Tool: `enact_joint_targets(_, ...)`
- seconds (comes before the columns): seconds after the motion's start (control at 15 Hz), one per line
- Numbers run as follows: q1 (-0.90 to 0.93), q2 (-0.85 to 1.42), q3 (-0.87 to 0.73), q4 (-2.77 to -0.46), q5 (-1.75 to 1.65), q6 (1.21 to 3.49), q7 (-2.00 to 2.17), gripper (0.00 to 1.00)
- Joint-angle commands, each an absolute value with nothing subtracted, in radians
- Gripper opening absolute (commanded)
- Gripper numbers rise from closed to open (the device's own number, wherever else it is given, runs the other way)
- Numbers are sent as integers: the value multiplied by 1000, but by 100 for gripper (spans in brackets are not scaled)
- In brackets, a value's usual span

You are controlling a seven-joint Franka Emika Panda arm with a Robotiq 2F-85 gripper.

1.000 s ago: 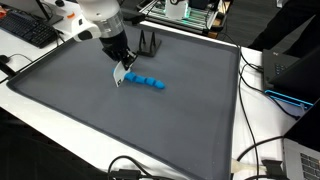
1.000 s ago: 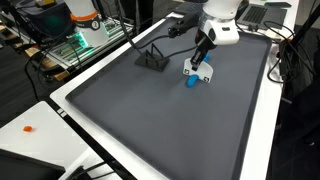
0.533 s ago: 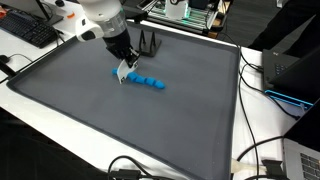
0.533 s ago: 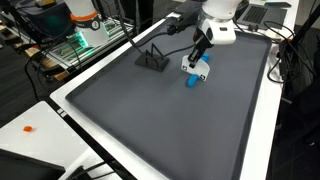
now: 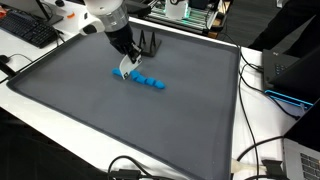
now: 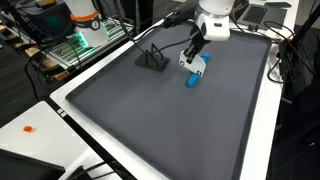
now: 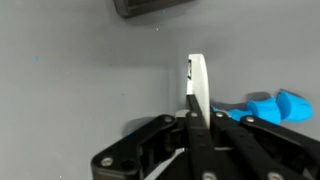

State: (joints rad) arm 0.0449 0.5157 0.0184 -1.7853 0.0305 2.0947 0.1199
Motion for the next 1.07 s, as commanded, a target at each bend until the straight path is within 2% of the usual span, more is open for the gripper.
enact_joint_targets(0.0, 42, 401, 17, -1883, 87, 2092, 183, 1)
enact_joint_targets(1.0, 49, 92, 8, -2222, 267, 2217, 638, 1)
